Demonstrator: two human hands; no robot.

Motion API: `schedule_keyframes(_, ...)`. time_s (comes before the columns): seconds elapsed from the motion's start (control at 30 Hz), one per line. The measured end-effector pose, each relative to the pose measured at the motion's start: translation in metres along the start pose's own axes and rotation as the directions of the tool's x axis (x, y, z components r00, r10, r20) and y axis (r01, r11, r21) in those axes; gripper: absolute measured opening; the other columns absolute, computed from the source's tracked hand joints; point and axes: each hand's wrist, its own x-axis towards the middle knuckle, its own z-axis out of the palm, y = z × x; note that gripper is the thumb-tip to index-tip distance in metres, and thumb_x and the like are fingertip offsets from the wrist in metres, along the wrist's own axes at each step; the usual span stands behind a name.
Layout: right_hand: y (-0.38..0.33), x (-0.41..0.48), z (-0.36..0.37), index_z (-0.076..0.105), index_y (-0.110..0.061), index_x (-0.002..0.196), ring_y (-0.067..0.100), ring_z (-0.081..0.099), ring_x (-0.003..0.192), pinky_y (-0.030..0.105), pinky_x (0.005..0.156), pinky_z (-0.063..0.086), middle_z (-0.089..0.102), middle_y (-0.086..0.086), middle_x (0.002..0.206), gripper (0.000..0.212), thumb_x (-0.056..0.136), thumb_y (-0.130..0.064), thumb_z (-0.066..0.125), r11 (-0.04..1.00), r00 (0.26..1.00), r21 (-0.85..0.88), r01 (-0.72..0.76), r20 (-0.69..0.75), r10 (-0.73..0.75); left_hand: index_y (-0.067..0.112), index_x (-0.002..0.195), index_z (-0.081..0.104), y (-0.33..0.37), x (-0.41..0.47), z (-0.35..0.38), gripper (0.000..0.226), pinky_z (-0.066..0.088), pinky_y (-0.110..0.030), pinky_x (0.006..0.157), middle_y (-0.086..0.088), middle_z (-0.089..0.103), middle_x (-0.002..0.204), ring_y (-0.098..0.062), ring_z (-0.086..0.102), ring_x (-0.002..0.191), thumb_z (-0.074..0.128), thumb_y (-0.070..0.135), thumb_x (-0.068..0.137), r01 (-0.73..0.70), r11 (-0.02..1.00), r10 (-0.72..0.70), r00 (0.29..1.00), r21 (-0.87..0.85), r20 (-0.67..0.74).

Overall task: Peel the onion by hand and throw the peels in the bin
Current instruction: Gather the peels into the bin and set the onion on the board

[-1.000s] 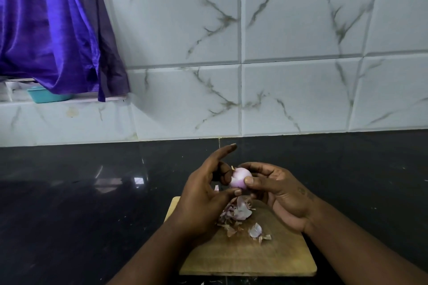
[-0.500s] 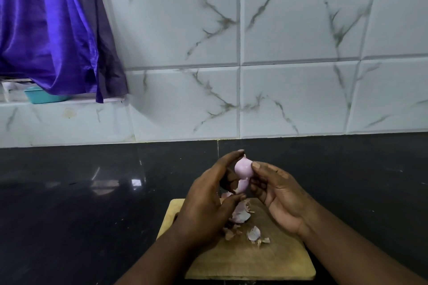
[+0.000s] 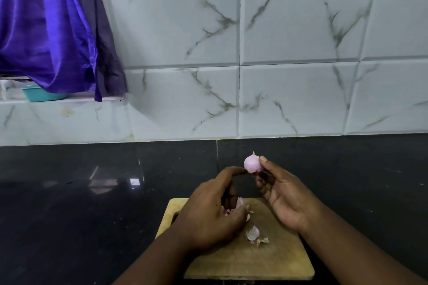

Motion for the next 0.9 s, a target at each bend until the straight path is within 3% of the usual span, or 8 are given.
schedule_keyframes(0.13,0.000,-0.001,0.003,0.071,-0.002,0.125,0.006,0.062,0.065,0.016,0.059,0.057,0.073,0.004,0.083,0.052,0.078,-0.026,0.074,0.998,0.999,-0.060,-0.001,0.033,0.003,0.036,0.140,0.051,-0.001,0.001,0.000,0.048,0.049,-0.027,0.064,0.009,0.063,0.076,-0.009,0.064,0.074,0.067,0.035,0.094,0.049,0.997,-0.043,0.992,0.052,-0.119)
schedule_keyframes(0.27,0.003,-0.004,0.008,0.064,0.005,0.130,0.009,0.067,0.072,0.020,0.068,0.058,0.077,0.004,0.085,0.060,0.077,-0.022,0.074,0.995,0.995,-0.098,0.010,0.097,-0.001,0.040,0.138,0.050,0.000,0.004,0.000,0.059,0.051,-0.016,0.071,0.015,0.065,0.091,-0.004,0.066,0.088,0.082,0.031,0.089,0.074,0.997,-0.059,0.947,0.038,-0.315)
schedule_keyframes(0.37,0.004,-0.007,0.012,0.059,0.008,0.133,0.013,0.073,0.076,0.022,0.067,0.061,0.076,0.011,0.093,0.064,0.077,-0.017,0.075,0.995,0.991,-0.105,0.000,0.133,0.014,0.043,0.140,0.049,0.001,0.005,0.001,0.070,0.057,-0.018,0.083,0.019,0.067,0.104,-0.002,0.068,0.102,0.088,0.026,0.085,0.054,0.998,-0.053,0.916,-0.007,-0.397)
schedule_keyframes(0.47,0.007,-0.010,0.015,0.060,0.005,0.130,0.016,0.076,0.078,0.025,0.069,0.064,0.077,0.015,0.098,0.059,0.076,-0.013,0.076,0.994,0.987,-0.104,-0.018,0.160,0.034,0.038,0.139,0.053,0.002,0.005,0.003,0.068,0.062,-0.026,0.087,0.018,0.072,0.105,-0.001,0.072,0.102,0.090,0.022,0.084,0.052,0.997,-0.072,0.906,-0.060,-0.417)
schedule_keyframes(0.73,0.011,-0.009,0.019,0.064,-0.003,0.123,0.027,0.074,0.089,0.037,0.080,0.062,0.078,0.018,0.101,0.054,0.073,-0.014,0.080,0.989,0.991,-0.146,0.030,0.136,-0.010,0.049,0.133,0.055,0.002,0.005,0.005,0.069,0.065,-0.034,0.079,0.013,0.075,0.088,-0.006,0.076,0.088,0.083,0.005,0.089,0.038,0.993,-0.087,0.875,-0.110,-0.477)
schedule_keyframes(0.8,0.012,-0.009,0.019,0.064,-0.002,0.122,0.030,0.072,0.092,0.040,0.085,0.060,0.077,0.019,0.102,0.055,0.072,-0.015,0.081,0.988,0.991,-0.144,0.048,0.127,-0.030,0.051,0.135,0.052,0.001,0.005,0.004,0.071,0.064,-0.034,0.080,0.013,0.075,0.089,-0.007,0.076,0.089,0.082,0.005,0.090,0.033,0.995,-0.075,0.886,-0.099,-0.458)
schedule_keyframes(0.9,0.011,-0.010,0.020,0.064,-0.004,0.118,0.026,0.073,0.084,0.036,0.079,0.060,0.077,0.016,0.095,0.053,0.069,-0.015,0.081,0.988,0.987,-0.128,0.084,0.144,-0.065,0.043,0.138,0.050,0.001,0.006,0.005,0.066,0.063,-0.035,0.082,0.009,0.075,0.096,-0.012,0.075,0.094,0.077,0.003,0.094,0.014,0.983,-0.091,0.900,-0.182,-0.427)
